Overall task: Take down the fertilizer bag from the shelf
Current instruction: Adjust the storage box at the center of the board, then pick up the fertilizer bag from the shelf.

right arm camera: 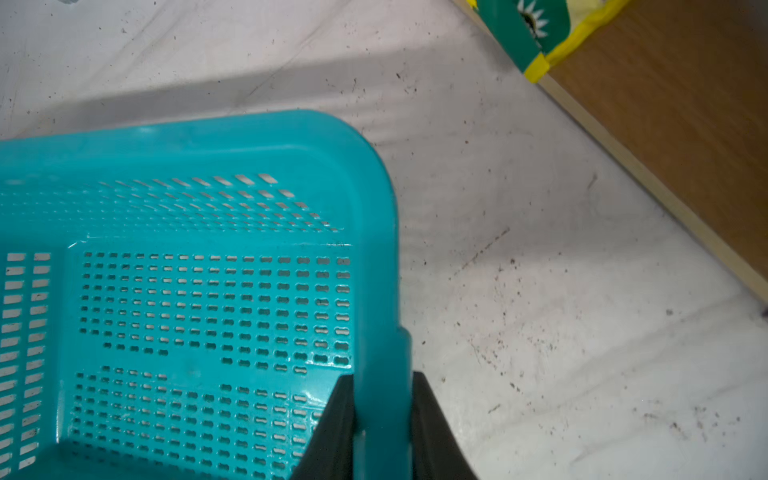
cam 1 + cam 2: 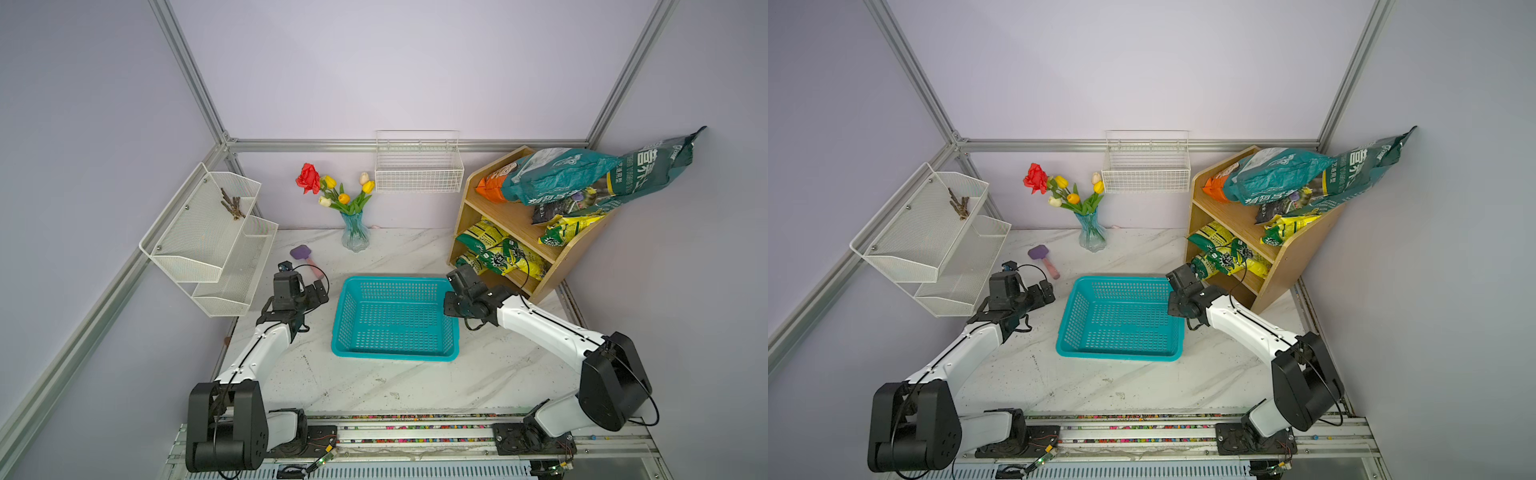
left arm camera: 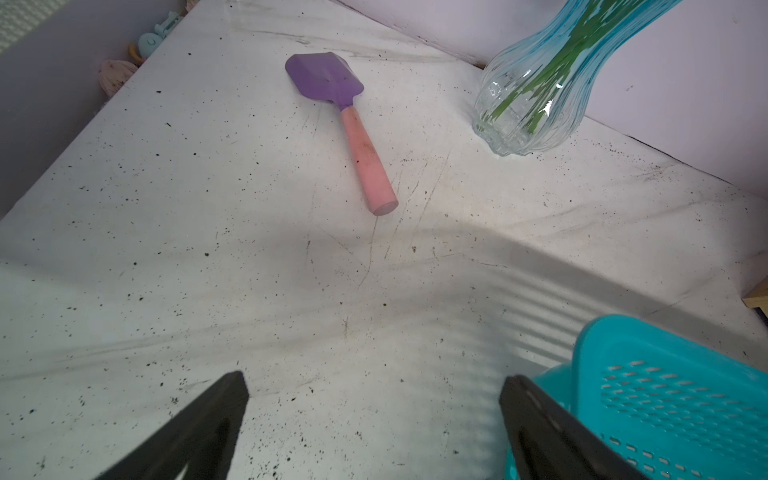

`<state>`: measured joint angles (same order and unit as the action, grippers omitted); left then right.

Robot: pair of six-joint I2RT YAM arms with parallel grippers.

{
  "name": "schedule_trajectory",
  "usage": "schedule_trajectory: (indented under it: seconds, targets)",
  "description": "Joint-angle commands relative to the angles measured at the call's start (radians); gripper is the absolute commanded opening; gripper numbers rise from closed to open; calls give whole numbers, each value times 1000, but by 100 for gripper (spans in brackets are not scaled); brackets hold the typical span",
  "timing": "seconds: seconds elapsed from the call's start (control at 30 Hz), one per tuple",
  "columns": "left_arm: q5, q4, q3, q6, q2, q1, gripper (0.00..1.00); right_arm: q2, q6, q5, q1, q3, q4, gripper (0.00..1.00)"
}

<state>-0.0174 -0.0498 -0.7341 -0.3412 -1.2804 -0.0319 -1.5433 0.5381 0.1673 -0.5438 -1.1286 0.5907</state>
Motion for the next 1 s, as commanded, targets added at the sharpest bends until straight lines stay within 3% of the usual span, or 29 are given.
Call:
schedule_trajectory:
  seconds: [0.0,0.13,0.23,0.43,0.5,0.57,0.77,0.97]
  targets:
    - [20,-23,-125,-9,-13,-2,100,-88,-117,-10,14,-75,-50,18]
    - [17,-27,-123,-6,-12,-2,100,-206,-160,-42,15,-182,-98,20]
    - [16,-34,-124,2,-11,-2,100,-257,-202,-14,16,-268,-60,27]
    - [33,-36,-134,3,-11,-2,100,-135,-225,84,15,-287,-18,60]
    - [87,-45,-145,9,-16,-2,100,-60,-220,104,15,-267,-19,73]
    - [152,-57,-157,23,-16,6,100,-6,-213,123,15,-230,-35,79]
    - [241,-58,-165,100,-11,146,100,180,-149,204,16,-202,12,80]
    - [299,-76,-224,113,-27,238,100,261,-170,433,15,-470,98,79]
